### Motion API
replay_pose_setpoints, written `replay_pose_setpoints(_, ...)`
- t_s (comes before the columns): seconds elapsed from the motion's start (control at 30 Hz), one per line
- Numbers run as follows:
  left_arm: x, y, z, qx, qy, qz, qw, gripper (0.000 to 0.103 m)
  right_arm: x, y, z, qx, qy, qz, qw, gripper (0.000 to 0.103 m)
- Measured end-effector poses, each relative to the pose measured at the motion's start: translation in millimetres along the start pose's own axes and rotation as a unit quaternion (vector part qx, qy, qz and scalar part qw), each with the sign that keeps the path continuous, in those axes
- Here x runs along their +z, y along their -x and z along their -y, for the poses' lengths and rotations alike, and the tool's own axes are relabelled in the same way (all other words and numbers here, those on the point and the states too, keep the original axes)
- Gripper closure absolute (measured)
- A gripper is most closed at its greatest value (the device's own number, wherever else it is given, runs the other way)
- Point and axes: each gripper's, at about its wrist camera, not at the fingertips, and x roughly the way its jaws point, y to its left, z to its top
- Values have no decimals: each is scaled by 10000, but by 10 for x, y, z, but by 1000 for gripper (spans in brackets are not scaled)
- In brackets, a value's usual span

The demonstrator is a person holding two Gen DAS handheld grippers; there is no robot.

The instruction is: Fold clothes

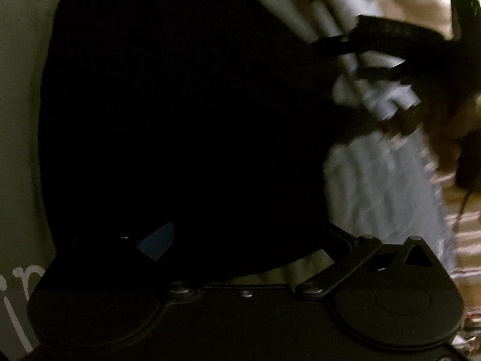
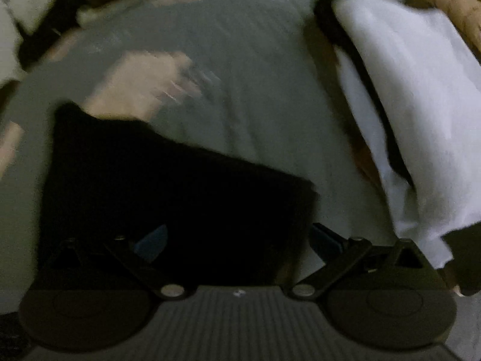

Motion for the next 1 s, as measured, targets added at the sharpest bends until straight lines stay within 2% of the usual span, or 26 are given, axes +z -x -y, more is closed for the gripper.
replay_pose_setpoints(0.07, 38, 64, 56, -6, -48, 128, 9999, 0, 2, 42, -208, 317, 190, 130, 9992, 1)
replay_pose_setpoints(0.1, 24, -8, 44, 51, -45, 23, 10000, 0, -7, -4, -311, 404, 314, 89, 9987, 1)
replay_pose_setpoints(0.2, -33, -281, -32, 264, -47, -411, 9988, 1, -100, -317, -464, 153, 612, -205, 9978, 1)
replay_pose_setpoints(0.3, -49, -336, 10, 353, -383, -389, 9979, 0, -225, -622, -418, -147, 661, -479, 9966, 1)
replay_pose_setpoints(0.4, 13, -87, 14, 152, -260, -159, 9994, 0, -245, -459, -363, 10, 407, -274, 9988, 1)
replay_pose_setpoints(0.5, 78, 267, -156, 11, -47, 205, 9998, 0, -307, -127, -314, 324, 151, -185, 9992, 1)
replay_pose_setpoints(0.63, 167, 718, -604, 182, 223, 570, 9980, 0, -559, 158, -221, 993, -347, -485, 9933, 0)
replay_pose_setpoints(0.77, 196, 951, -1107, 353, 554, 716, 9953, 0, -830, 314, -139, 1595, -849, -847, 9799, 0)
replay_pose_setpoints(0.87, 242, 1002, -1226, 286, 638, 836, 9940, 0, -1026, 221, -128, 1623, -1081, -1089, 9747, 0)
replay_pose_setpoints(1.0, 421, 1163, -1315, 81, 615, 908, 9939, 0, -1106, 30, -130, 1609, -1254, -1197, 9716, 0)
